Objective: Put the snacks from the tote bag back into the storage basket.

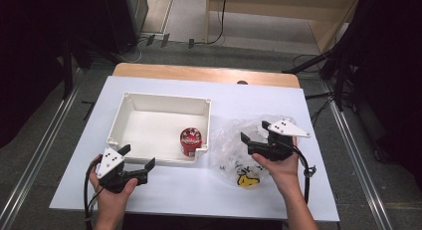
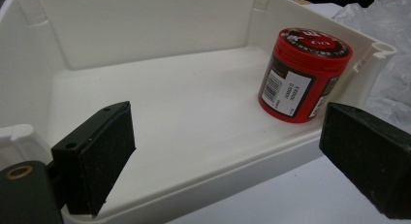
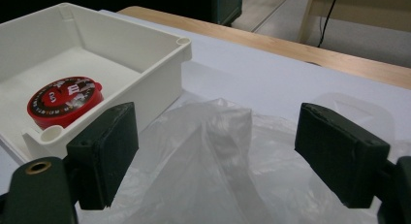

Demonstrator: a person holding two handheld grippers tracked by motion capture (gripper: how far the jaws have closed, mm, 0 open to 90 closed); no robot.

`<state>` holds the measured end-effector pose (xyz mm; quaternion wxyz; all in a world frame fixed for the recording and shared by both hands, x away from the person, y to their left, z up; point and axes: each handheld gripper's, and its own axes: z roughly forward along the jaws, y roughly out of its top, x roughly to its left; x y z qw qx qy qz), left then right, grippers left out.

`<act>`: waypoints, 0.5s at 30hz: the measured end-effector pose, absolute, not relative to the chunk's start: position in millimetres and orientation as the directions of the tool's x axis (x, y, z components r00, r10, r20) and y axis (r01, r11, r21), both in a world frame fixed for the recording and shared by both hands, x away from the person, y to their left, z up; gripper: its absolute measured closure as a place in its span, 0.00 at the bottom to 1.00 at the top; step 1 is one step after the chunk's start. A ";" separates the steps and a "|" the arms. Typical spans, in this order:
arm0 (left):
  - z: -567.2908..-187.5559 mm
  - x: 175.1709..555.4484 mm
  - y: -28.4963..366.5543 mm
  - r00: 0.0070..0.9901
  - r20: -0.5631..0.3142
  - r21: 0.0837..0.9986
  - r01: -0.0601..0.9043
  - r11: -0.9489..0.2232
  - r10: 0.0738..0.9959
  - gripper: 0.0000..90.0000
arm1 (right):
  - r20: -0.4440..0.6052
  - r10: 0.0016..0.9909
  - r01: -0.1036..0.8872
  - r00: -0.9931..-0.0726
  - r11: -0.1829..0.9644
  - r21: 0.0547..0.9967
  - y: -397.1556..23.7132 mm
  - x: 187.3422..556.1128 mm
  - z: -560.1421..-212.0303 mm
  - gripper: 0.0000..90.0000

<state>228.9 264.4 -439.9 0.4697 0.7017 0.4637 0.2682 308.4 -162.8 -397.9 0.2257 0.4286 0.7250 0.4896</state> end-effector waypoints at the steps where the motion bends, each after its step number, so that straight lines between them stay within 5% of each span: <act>1: -440.1 229.0 264.4 0.426 -0.060 0.908 0.399 -0.128 0.903 0.07 | 0.093 0.844 0.402 -0.527 0.152 0.903 -164.5 307.9 -398.4 0.18; 15: -442.0 229.2 263.0 0.424 -0.055 0.905 0.404 -0.134 0.904 0.07 | 0.098 0.862 0.406 -0.497 0.132 0.904 -188.9 301.4 -406.4 0.18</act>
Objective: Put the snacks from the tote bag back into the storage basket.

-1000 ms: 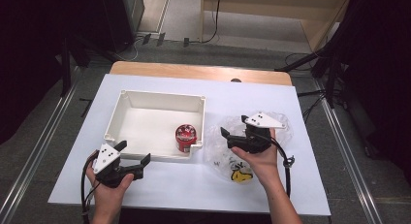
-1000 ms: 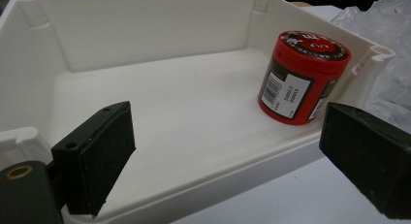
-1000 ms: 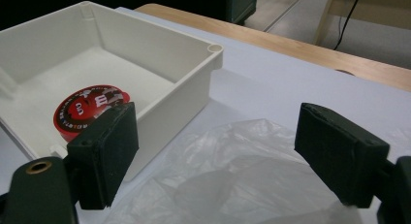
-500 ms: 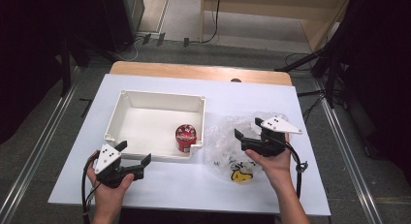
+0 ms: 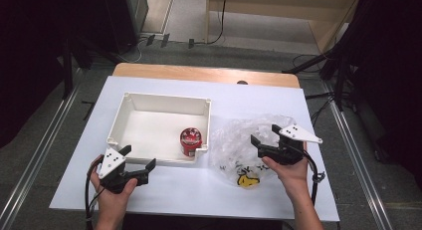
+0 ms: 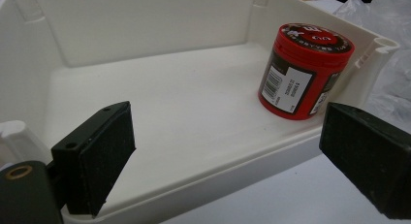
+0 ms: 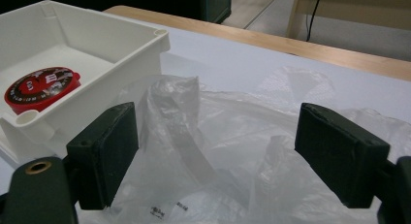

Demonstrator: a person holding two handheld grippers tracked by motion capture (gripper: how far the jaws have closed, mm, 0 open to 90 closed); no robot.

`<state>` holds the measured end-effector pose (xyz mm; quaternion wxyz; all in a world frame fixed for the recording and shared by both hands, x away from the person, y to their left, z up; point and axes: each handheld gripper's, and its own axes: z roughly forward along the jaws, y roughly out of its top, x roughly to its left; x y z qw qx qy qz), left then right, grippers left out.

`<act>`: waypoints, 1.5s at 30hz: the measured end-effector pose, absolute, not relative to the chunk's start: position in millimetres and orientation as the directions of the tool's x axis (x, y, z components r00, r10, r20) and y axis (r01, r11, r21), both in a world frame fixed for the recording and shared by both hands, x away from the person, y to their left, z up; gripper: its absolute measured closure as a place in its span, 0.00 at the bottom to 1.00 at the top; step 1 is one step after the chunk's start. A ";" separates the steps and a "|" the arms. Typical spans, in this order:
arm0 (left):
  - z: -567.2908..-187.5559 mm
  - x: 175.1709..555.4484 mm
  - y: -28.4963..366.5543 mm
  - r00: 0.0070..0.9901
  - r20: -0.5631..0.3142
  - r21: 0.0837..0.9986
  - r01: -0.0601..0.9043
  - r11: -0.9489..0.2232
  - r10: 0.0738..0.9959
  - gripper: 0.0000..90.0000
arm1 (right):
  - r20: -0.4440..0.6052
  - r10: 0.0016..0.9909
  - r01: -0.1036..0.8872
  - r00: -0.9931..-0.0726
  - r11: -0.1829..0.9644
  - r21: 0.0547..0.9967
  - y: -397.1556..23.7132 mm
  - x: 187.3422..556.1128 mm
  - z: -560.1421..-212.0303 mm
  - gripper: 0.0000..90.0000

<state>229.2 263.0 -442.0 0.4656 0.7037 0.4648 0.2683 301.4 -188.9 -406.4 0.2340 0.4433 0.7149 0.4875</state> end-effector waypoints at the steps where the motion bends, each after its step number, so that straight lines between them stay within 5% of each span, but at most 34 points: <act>1: -442.1 229.2 263.2 0.423 -0.056 0.905 0.404 -0.133 0.904 0.07 | 0.100 0.864 0.407 -0.494 0.129 0.904 -190.2 301.1 -406.8 0.18; 45: -440.9 229.4 272.7 0.416 -0.072 0.911 0.398 -0.110 0.907 0.05 | 0.127 0.928 0.439 -0.351 0.043 0.898 -276.5 281.2 -437.3 0.18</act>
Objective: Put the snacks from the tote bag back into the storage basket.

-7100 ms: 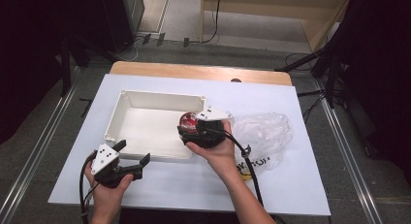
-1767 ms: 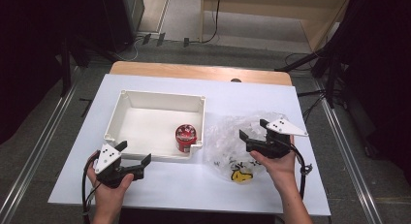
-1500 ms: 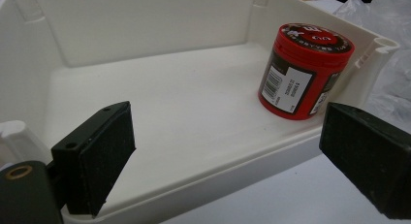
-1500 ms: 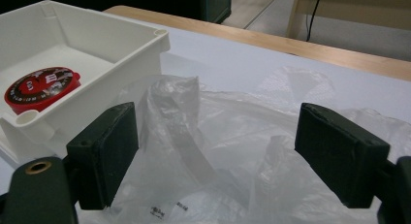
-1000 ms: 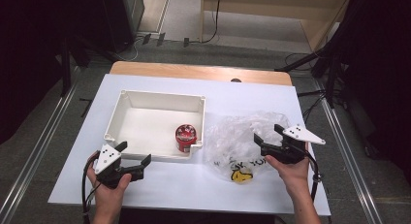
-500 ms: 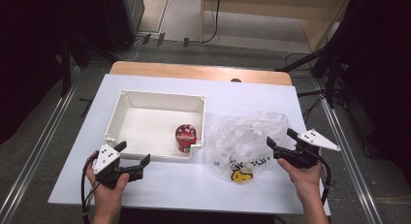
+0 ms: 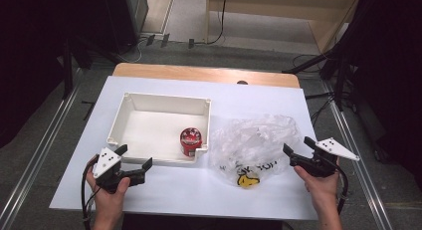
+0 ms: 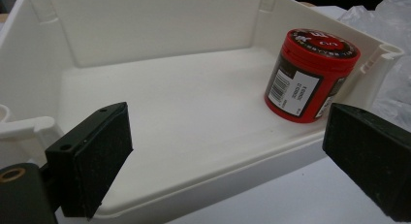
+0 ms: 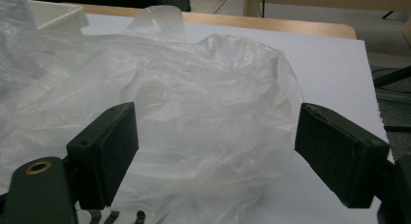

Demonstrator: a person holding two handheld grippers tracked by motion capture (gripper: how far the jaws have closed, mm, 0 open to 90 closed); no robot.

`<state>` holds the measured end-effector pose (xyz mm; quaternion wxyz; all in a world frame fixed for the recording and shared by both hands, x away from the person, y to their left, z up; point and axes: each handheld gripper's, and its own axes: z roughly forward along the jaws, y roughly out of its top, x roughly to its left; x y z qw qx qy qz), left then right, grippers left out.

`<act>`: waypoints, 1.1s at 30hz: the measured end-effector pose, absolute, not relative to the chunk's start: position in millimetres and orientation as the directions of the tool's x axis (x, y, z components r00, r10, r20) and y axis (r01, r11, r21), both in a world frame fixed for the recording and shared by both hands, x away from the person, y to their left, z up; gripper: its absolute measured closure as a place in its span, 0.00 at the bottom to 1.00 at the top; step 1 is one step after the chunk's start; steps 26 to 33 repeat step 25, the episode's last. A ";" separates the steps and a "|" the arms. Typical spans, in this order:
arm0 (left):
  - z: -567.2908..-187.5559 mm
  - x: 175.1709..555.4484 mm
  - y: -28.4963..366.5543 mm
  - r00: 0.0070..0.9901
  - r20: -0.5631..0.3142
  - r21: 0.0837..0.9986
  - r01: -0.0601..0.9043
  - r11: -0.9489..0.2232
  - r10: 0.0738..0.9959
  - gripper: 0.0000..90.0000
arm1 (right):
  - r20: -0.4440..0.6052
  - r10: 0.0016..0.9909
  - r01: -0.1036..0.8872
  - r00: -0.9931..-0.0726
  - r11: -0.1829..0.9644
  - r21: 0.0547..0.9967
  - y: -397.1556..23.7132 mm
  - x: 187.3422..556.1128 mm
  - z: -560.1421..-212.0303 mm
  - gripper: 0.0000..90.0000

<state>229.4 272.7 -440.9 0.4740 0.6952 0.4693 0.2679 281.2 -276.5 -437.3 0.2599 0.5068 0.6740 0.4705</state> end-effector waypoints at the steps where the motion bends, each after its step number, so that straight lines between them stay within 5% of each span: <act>1: -440.9 229.5 273.2 0.415 -0.075 0.911 0.398 -0.107 0.907 0.05 | 0.128 0.928 0.440 -0.349 0.042 0.897 -277.2 280.8 -437.8 0.18; 33: -444.7 234.9 281.1 0.397 -0.091 0.906 0.414 -0.090 0.913 0.05 | 0.222 0.942 0.436 -0.252 -0.095 0.895 -331.2 269.8 -455.5 0.18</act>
